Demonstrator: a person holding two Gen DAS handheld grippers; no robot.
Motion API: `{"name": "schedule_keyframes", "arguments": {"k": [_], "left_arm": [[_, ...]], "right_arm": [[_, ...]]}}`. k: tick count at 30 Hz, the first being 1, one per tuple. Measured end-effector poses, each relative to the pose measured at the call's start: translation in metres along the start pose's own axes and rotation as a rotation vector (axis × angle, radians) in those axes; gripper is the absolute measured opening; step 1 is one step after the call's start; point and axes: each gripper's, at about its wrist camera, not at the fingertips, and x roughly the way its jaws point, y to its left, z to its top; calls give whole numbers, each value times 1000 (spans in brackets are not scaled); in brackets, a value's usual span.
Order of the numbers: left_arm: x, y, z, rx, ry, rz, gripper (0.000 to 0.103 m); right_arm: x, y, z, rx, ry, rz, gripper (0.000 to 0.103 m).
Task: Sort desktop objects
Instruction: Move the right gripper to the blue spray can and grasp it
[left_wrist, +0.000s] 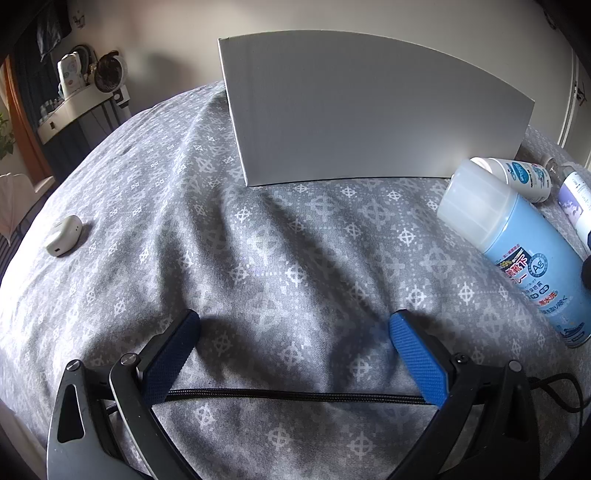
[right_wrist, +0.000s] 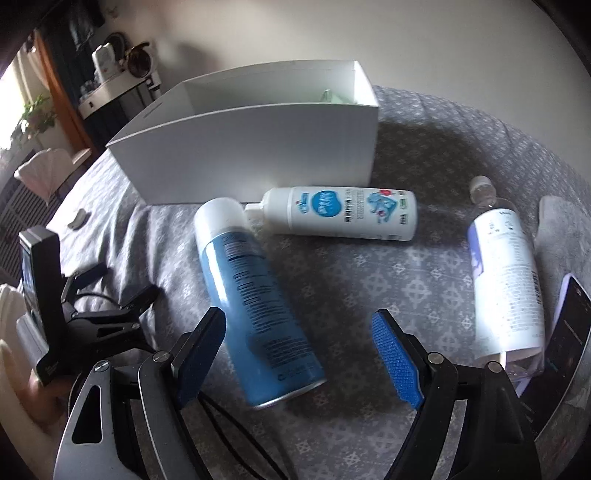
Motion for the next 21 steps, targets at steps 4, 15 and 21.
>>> {"name": "schedule_keyframes", "arguments": {"k": [4,15,21], "left_arm": [[-1,0,0,-1,0,0,103],[-2,-1,0,0,-1,2,103],[-4,-1,-1,0,-1,2,103]], "right_arm": [[18,34,3,-146,43,-8,81],[80,33,9,-100,151,-47,103],[79,28,4,-97,100,-27,103]]}}
